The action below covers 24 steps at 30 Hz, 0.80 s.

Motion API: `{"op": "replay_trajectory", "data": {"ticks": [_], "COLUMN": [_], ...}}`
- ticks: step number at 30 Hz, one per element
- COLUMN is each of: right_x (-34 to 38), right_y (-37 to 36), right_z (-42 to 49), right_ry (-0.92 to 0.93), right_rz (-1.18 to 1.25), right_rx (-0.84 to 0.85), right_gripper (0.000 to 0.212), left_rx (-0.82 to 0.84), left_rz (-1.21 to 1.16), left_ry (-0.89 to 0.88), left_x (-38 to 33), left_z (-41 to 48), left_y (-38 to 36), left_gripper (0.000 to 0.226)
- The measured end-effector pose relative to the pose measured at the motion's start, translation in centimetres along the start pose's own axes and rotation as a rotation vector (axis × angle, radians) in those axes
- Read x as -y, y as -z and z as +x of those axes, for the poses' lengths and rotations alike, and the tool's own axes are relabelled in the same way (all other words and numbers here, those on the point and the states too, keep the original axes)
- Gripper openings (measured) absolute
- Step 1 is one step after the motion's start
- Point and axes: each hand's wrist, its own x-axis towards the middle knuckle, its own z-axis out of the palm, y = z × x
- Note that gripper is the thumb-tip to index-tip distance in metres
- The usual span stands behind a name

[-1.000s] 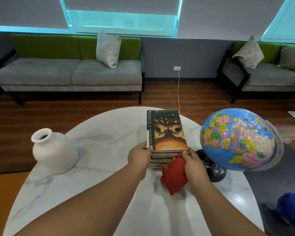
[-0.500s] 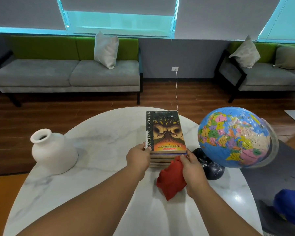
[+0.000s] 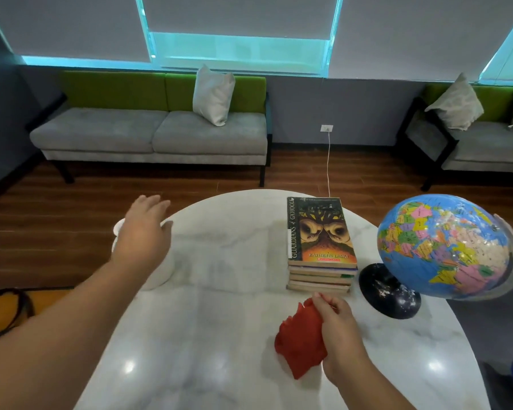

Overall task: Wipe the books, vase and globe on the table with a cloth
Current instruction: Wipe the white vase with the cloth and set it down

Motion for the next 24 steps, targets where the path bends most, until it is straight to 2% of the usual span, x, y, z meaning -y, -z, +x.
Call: {"op": "replay_trajectory", "data": {"ticks": [3,5,7,11,14,22,24], "right_x": [-0.7,-0.9,-1.0,-1.7,-2.3,-4.5,-4.9], "right_y": [-1.2,-1.9,-2.4,-3.1,-3.2,-2.1,-1.9], "right_z": [-1.8,-2.8,-3.7,-4.8,-5.6,-6.3,-6.4], "right_ry": [-0.024,-0.061,-0.073,-0.039,-0.034,-0.01,-0.012], "right_rz": [-0.022,0.005,0.003,-0.064,-0.077,-0.157,-0.178], "right_rx": [0.062,0.105,0.131,0.127,0.142,0.083,0.075], "right_gripper": [0.015,0.015,0.013,0.015,0.013,0.009,0.009], "left_rx": [0.298,0.461,0.455,0.355,0.424,0.447,0.462], "left_rz": [0.351,0.495,0.552,0.368,0.453,0.506,0.507], "left_ry": [0.171,0.184,0.167,0.082,0.021,0.106,0.091], "left_x": [5.3,6.3,6.7,6.4,6.0,5.9,5.5], "left_z": [2.1,2.4,2.6,2.5,3.8,3.9,3.3], "left_y": [2.5,3.2,3.3,3.6,3.5,2.3,2.6], "left_gripper": [0.049,0.043,0.043,0.06,0.052,0.03,0.034]}}
